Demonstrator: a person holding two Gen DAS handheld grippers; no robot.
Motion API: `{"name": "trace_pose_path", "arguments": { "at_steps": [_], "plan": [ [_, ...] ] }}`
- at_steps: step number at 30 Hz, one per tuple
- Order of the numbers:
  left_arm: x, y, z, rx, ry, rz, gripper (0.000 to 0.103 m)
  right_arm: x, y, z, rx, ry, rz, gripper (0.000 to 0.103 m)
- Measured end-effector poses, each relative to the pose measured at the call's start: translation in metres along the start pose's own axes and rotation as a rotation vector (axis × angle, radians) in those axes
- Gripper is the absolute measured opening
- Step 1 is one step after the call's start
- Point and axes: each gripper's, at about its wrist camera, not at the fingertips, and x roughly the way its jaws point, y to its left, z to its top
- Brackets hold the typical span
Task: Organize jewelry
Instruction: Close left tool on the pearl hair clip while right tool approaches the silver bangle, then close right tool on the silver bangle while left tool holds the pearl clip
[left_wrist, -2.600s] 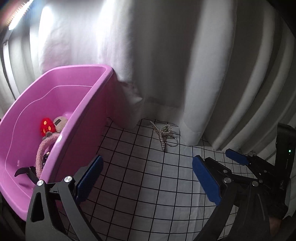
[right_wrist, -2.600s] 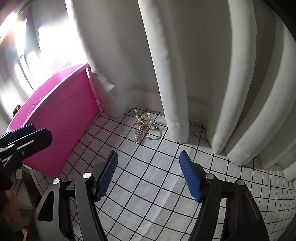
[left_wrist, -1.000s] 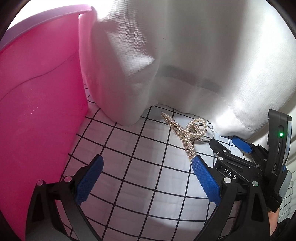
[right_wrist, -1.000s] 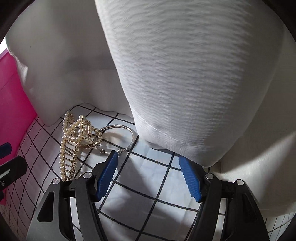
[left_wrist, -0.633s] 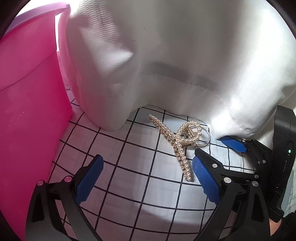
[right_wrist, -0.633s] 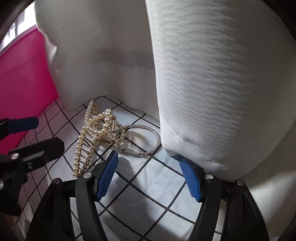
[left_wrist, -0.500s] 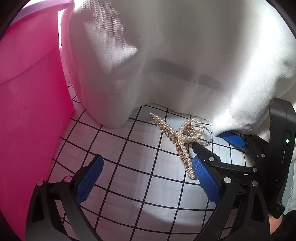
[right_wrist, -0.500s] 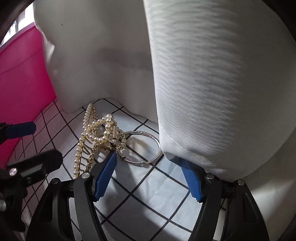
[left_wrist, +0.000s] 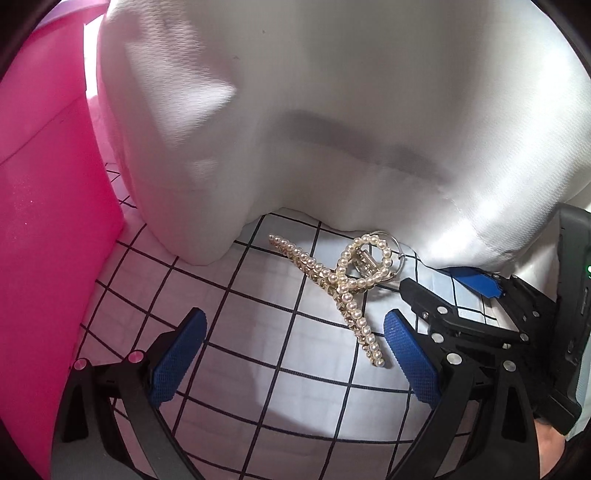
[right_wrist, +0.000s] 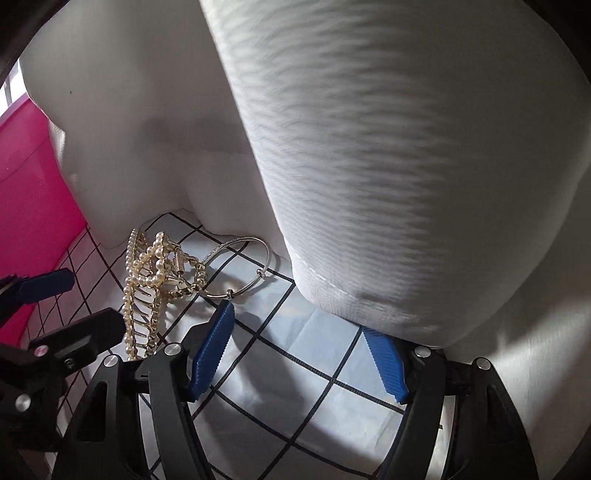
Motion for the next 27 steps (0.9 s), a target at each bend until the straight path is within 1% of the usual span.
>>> {"name": "trace_pose_path", "arguments": {
  "at_steps": [1,3,4,5,6,7,8,9,11,12,13,14,15,17,19,23,25,27],
  "plan": [
    [0.003,-0.002,0.002,-0.005,0.004,-0.008,0.095,-0.001,-0.001,-0.002,0.002,0.004,-0.018,0.069],
    [0.008,-0.006,0.004,-0.011,0.011,-0.018,0.095,-0.005,-0.001,-0.009,0.014,-0.001,-0.019,0.069],
    [0.013,-0.010,0.006,-0.009,0.012,-0.022,0.095,-0.007,0.008,-0.013,0.014,-0.005,-0.024,0.069],
    [0.019,-0.013,0.015,-0.006,0.014,-0.017,0.095,-0.009,0.008,-0.014,0.009,-0.006,-0.033,0.069],
    [0.022,-0.016,0.016,0.001,0.018,-0.008,0.095,-0.010,0.008,-0.017,0.007,-0.005,-0.039,0.069],
    [0.026,-0.018,0.015,0.008,0.024,0.003,0.092,-0.014,0.014,-0.027,0.011,-0.006,-0.041,0.069],
    [0.030,-0.021,0.014,0.011,0.031,0.022,0.081,-0.015,0.015,-0.029,0.016,-0.008,-0.038,0.069],
    [0.028,-0.021,0.012,0.012,0.014,0.044,0.077,-0.016,0.015,-0.032,0.010,-0.001,-0.040,0.069],
    [0.026,-0.025,0.006,0.035,-0.003,0.098,0.054,-0.014,0.021,-0.034,0.012,-0.010,-0.019,0.069],
    [0.024,-0.025,0.004,0.041,-0.009,0.111,0.048,-0.018,0.025,-0.044,0.016,-0.011,-0.010,0.069],
    [0.022,-0.024,0.003,0.045,-0.017,0.116,0.034,-0.019,0.028,-0.043,0.019,-0.012,-0.005,0.069],
    [0.021,-0.022,0.002,0.044,-0.020,0.119,0.025,-0.019,0.032,-0.042,0.025,-0.015,0.001,0.069],
    [0.019,-0.019,0.002,0.036,-0.018,0.107,0.023,-0.019,0.036,-0.039,0.031,-0.016,0.014,0.069],
    [0.015,-0.013,0.001,0.013,-0.016,0.089,0.014,-0.018,0.039,-0.034,0.044,-0.018,0.029,0.069],
    [0.012,-0.006,-0.001,-0.003,-0.013,0.094,0.009,-0.017,0.049,-0.030,0.044,-0.020,0.035,0.069],
    [0.006,0.015,-0.004,-0.045,-0.006,0.083,0.009,-0.010,0.070,-0.023,0.056,-0.015,0.042,0.069],
    [0.005,0.021,-0.002,-0.053,-0.004,0.085,0.009,-0.009,0.073,-0.021,0.070,-0.007,0.047,0.069],
    [0.004,0.022,-0.001,-0.056,-0.005,0.087,0.009,-0.002,0.080,-0.020,0.071,-0.004,0.031,0.069]
  ]
}}
